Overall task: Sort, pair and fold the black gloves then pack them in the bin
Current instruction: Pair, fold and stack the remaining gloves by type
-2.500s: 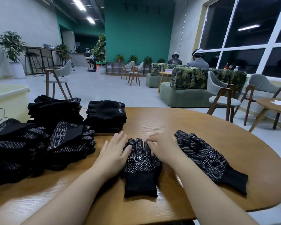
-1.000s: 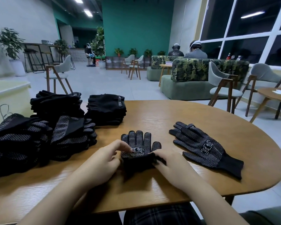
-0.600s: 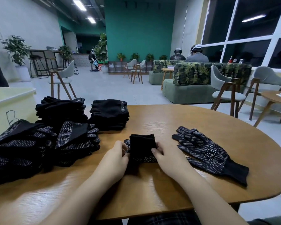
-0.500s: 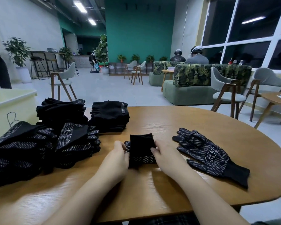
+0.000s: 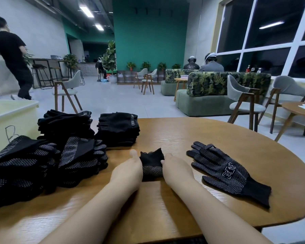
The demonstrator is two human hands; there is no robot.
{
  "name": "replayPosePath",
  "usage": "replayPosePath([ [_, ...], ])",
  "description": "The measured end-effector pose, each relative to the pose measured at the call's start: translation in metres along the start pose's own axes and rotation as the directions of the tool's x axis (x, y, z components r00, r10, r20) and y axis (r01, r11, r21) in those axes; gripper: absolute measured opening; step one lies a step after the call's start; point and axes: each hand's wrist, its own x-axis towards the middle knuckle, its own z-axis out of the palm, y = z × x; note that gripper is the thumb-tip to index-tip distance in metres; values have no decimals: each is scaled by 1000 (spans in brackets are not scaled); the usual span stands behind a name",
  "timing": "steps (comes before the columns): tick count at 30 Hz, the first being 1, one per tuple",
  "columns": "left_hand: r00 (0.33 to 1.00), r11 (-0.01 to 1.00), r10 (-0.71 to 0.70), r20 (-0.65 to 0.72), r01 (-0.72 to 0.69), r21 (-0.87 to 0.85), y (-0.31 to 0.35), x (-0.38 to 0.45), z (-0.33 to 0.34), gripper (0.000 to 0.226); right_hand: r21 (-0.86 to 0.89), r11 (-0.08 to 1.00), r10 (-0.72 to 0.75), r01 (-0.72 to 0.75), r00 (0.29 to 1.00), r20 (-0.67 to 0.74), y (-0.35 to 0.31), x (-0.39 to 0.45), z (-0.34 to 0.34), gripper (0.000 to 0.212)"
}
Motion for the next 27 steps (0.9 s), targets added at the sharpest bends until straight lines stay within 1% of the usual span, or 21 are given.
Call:
replayPosePath([
  [3, 999, 1000, 9, -38, -9, 11, 1, 1, -1, 24, 7, 1000, 13, -13, 1000, -20, 0, 1, -1, 23],
  [5, 998, 998, -2, -65, -2, -62, 0, -2, -5, 21, 36, 999, -16, 20, 996, -92, 1, -1, -3, 22],
  [7, 994, 992, -15, -107, 2, -123, -3, -7, -10, 27, 22, 992, -119, 126, 971, -206, 3, -5, -5, 18],
  [9, 989, 986, -19, -149, -6, -165, -7, -14, -13, 28, 54, 963, -240, 262, 935, -262, 5, -10, -7, 14],
  [11, 992, 982, -34, -121, 10, -189, -12, -21, -14, 26, 83, 928, -338, 363, 916, -218, 7, -17, -7, 18],
  [13, 996, 973, -71, -56, 57, -224, -17, -27, -14, 27, 46, 918, -386, 393, 914, -124, 9, -21, -5, 29],
  [14, 996, 965, -84, -34, 73, -252, -18, -29, -14, 27, 36, 918, -390, 395, 916, -98, 9, -21, -3, 33],
  [18, 996, 917, -88, 5, 83, -390, -15, -34, -14, 23, 45, 919, -385, 393, 915, -124, 4, -18, -1, 27],
  [20, 995, 865, -105, 4, 93, -493, -13, -32, -14, 24, 73, 919, -375, 388, 915, -147, 1, -18, -3, 26],
  [22, 992, 787, -125, -29, 82, -611, -11, -31, -16, 26, 171, 909, -352, 379, 920, -172, -1, -19, -4, 25],
  [25, 981, 575, -187, -52, 66, -816, -9, -31, -20, 27, 354, 851, -335, 387, 921, -200, -11, -23, -3, 19],
  [26, 977, 519, -207, -58, 59, -853, -9, -32, -20, 28, 388, 829, -347, 402, 915, -207, -15, -24, -2, 17],
  [27, 971, 498, -224, -82, 42, -866, -10, -31, -19, 29, 409, 808, -371, 425, 905, -207, -19, -26, -3, 16],
])
